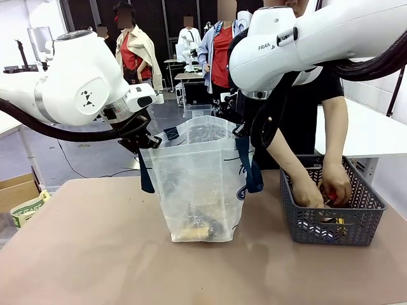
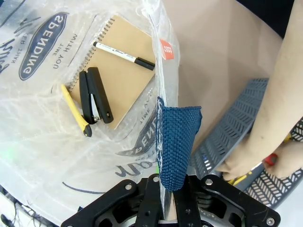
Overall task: Transfer purchased items from the store into the shopping bag.
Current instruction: Move the Reusable shopping bag to the right side of the table.
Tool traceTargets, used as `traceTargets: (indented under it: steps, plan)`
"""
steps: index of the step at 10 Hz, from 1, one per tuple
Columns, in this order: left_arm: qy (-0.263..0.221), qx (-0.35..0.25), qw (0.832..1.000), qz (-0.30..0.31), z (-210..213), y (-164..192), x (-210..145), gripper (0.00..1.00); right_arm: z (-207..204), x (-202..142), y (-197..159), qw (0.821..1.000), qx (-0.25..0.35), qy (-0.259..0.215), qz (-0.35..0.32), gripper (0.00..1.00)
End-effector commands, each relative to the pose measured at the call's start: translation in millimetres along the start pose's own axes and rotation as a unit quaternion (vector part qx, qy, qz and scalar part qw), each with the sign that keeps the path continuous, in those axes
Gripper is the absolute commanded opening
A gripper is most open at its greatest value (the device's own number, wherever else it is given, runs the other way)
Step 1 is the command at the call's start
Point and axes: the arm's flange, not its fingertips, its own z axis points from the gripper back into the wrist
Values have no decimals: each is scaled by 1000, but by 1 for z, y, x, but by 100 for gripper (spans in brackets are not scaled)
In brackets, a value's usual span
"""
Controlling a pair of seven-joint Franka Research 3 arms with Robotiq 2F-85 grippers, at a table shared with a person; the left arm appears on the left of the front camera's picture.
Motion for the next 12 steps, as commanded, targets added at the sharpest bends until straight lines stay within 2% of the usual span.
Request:
traceTargets:
  steps: [1,12]
  plan:
    - [0,2,1000,6,1,2,-2,0,1,-1,-2,1000,-1,-2,-4,0]
    - [0,2,1000,6,1,2,-2,0,1,-1,-2,1000,-1,-2,-4,0]
